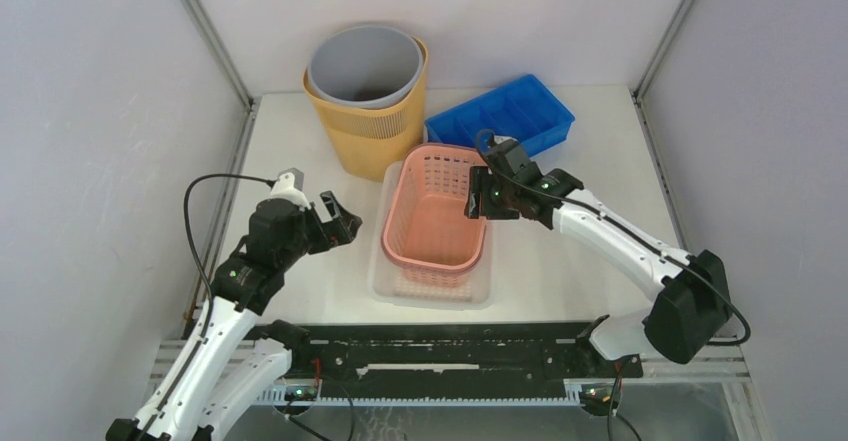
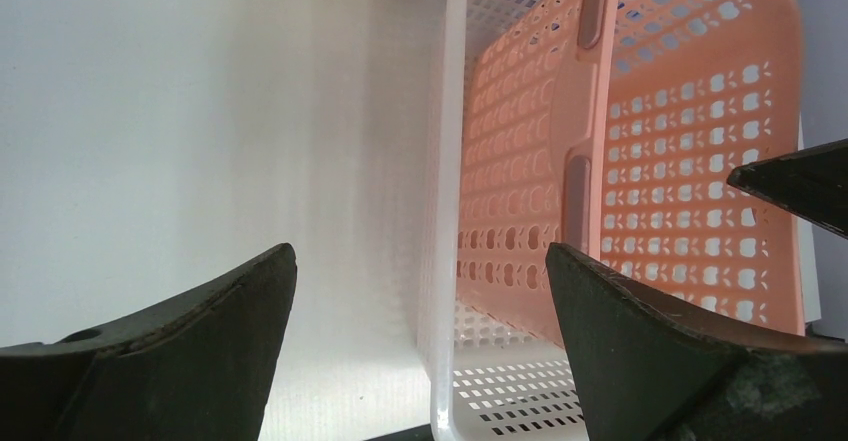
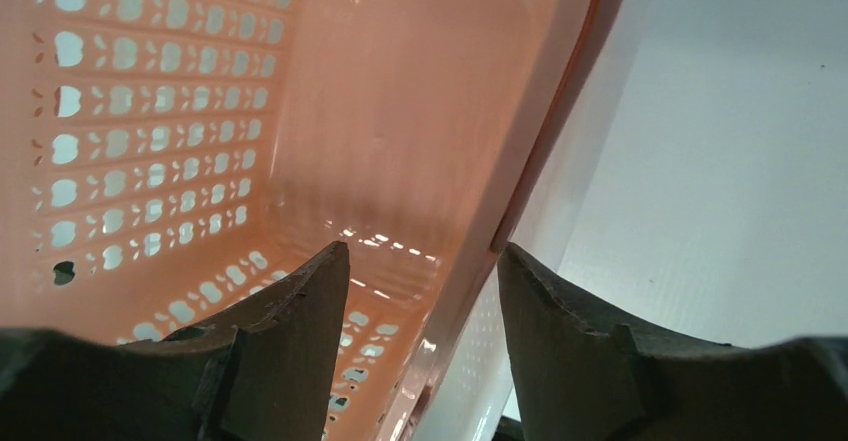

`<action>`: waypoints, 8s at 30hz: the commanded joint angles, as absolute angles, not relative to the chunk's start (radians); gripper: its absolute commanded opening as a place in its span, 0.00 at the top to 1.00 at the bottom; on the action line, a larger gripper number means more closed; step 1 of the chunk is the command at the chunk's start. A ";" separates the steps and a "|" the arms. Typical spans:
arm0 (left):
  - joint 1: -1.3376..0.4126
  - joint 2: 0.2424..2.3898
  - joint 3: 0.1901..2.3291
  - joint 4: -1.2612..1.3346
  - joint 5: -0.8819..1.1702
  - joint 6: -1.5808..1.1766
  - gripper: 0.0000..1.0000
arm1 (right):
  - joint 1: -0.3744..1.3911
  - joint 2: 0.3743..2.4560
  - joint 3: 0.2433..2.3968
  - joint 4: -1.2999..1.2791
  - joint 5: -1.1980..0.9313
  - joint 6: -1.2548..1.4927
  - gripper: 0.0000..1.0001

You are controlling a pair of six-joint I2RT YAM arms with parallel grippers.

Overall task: Turn the large container upside down
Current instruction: Pick up the container from the container, then move the container to the center of the board, then place the container at the center of the board, then turn the container upside down at the center of the board.

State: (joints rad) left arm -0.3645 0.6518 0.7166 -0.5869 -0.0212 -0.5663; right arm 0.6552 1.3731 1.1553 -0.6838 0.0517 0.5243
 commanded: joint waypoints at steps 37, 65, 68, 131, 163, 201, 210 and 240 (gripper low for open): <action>-0.377 0.653 0.768 -0.555 -0.021 -0.538 0.00 | 0.543 1.181 1.464 -1.058 0.558 0.337 1.00; -0.384 0.619 0.759 -0.532 0.044 -0.536 0.00 | 0.383 1.326 1.642 -1.292 0.833 0.178 1.00; -0.385 0.620 0.758 -0.532 0.041 -0.538 0.00 | 0.370 1.309 1.625 -1.267 0.759 0.166 1.00; -0.444 0.754 1.066 -0.621 0.093 -0.646 0.00 | 0.813 1.522 1.345 -0.616 0.163 0.600 0.47; -0.782 1.497 1.301 -0.448 -0.125 -0.811 0.00 | 0.383 0.798 0.803 -0.662 -0.077 0.473 0.34; -0.882 1.523 1.475 -0.692 -0.269 -0.678 1.00 | 0.359 0.673 0.728 -0.681 -0.231 0.495 0.41; -0.886 1.436 1.485 -0.579 -0.125 -0.710 1.00 | 0.357 0.652 0.842 -0.764 -0.192 0.485 0.41; -0.885 1.290 1.463 -0.430 -0.081 -0.752 1.00 | 0.297 0.590 0.929 -0.862 -0.181 0.445 0.41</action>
